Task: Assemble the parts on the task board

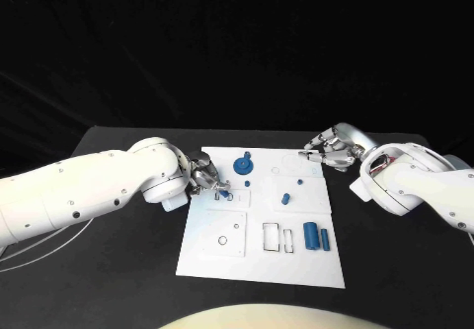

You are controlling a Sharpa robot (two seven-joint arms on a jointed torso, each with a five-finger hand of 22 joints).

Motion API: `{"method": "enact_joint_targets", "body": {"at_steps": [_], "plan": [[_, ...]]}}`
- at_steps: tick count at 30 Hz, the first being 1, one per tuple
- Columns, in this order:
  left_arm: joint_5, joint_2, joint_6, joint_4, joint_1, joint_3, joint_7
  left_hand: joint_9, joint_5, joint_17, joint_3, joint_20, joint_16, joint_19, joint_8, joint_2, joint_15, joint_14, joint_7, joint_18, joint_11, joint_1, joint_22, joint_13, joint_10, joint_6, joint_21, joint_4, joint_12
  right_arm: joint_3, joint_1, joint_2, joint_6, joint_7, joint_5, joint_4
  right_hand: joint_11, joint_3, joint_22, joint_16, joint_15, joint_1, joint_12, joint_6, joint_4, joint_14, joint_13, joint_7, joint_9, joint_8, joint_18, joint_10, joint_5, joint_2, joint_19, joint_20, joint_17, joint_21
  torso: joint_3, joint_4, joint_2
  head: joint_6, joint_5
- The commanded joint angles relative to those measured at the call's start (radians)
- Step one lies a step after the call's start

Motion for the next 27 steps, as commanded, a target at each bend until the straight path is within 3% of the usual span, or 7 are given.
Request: {"method": "enact_joint_targets", "body": {"at_steps": [1, 5, 12, 19, 27], "plan": [[-0.105, -0.017, -0.176, 0.036, -0.02, -0.001, 0.08, -0.001, -0.005, 0.222, 0.211, -0.001, -0.004, 0.012, 0.007, -0.012, 0.0, 0.094, -0.01, -0.009, 0.0, -0.003, 0.006, 0.003, 0.01, 0.004, 0.008, -0.196, 0.006, 0.0, -0.001, -0.004, -0.002, 0.005, -0.005, 0.004, -0.004, -0.004, 0.0, -0.003, -0.006, -0.006, 0.003, 0.006, 0.0, 0.044, 0.024, -0.004, 0.001, 0.003, 0.019, 0.003, 0.007, 0.006, 0.004, -0.002, 0.001, -0.005, 0.0003, 0.0023, -0.002, 0.0, -0.002], [-0.179, -0.036, -0.27, 0.068, -0.055, -0.004, 0.12, -0.002, -0.005, 0.227, 0.236, -0.004, -0.001, 0.018, 0.011, -0.026, -0.003, 0.096, -0.012, -0.01, -0.003, -0.008, 0.017, 0.011, 0.02, 0.01, 0.015, -0.201, 0.012, -0.001, -0.001, -0.008, -0.013, 0.012, -0.003, 0.008, -0.004, -0.004, -0.001, -0.005, -0.006, -0.006, 0.002, 0.006, 0.0, 0.043, 0.023, -0.004, 0.001, 0.003, 0.019, 0.002, 0.007, 0.006, 0.003, -0.002, -0.002, -0.006, 0.0004, 0.0066, -0.005, -0.001, -0.007], [-0.292, -0.043, -0.381, 0.096, -0.105, -0.008, 0.167, -0.003, -0.006, 0.236, 0.262, -0.009, 0.003, 0.032, 0.015, -0.045, -0.007, 0.098, -0.016, -0.014, -0.006, -0.013, 0.042, 0.029, 0.034, 0.02, 0.03, -0.207, 0.026, -0.002, -0.001, -0.014, -0.018, 0.015, -0.001, 0.013, -0.004, -0.005, -0.003, -0.006, -0.006, -0.008, 0.001, 0.006, 0.0, 0.043, 0.022, -0.004, 0.001, 0.003, 0.02, 0.002, 0.009, 0.008, 0.003, -0.002, -0.003, -0.009, 0.0003, 0.0064, -0.005, 0.0, -0.007], [-0.353, -0.032, -0.415, 0.096, -0.123, -0.009, 0.183, -0.003, -0.006, 0.237, 0.266, -0.01, 0.004, 0.034, 0.016, -0.049, -0.008, 0.098, -0.016, -0.015, -0.007, -0.014, 0.046, 0.031, 0.037, 0.022, 0.032, -0.208, 0.028, -0.002, -0.002, -0.016, -0.018, 0.015, 0.0, 0.018, -0.004, -0.005, -0.004, -0.007, -0.006, -0.009, 0.001, 0.006, 0.0, 0.043, 0.022, -0.004, 0.002, 0.004, 0.02, 0.001, 0.01, 0.01, 0.003, -0.002, -0.003, -0.01, 0.0007, 0.0042, -0.003, 0.0, -0.008], [-0.397, -0.017, -0.401, 0.088, -0.133, -0.012, 0.17, -0.003, -0.006, 0.236, 0.269, -0.01, 0.004, 0.034, 0.016, -0.051, -0.008, 0.098, -0.017, -0.015, -0.008, -0.015, 0.046, 0.031, 0.038, 0.024, 0.033, -0.209, 0.028, -0.003, -0.003, -0.018, -0.018, 0.016, 0.001, 0.02, -0.004, -0.005, -0.004, -0.007, -0.006, -0.009, 0.001, 0.006, 0.0, 0.043, 0.022, -0.005, 0.002, 0.004, 0.02, 0.001, 0.011, 0.011, 0.003, -0.002, -0.004, -0.011, 0.001, 0.0048, -0.003, -0.003, -0.012]]}}
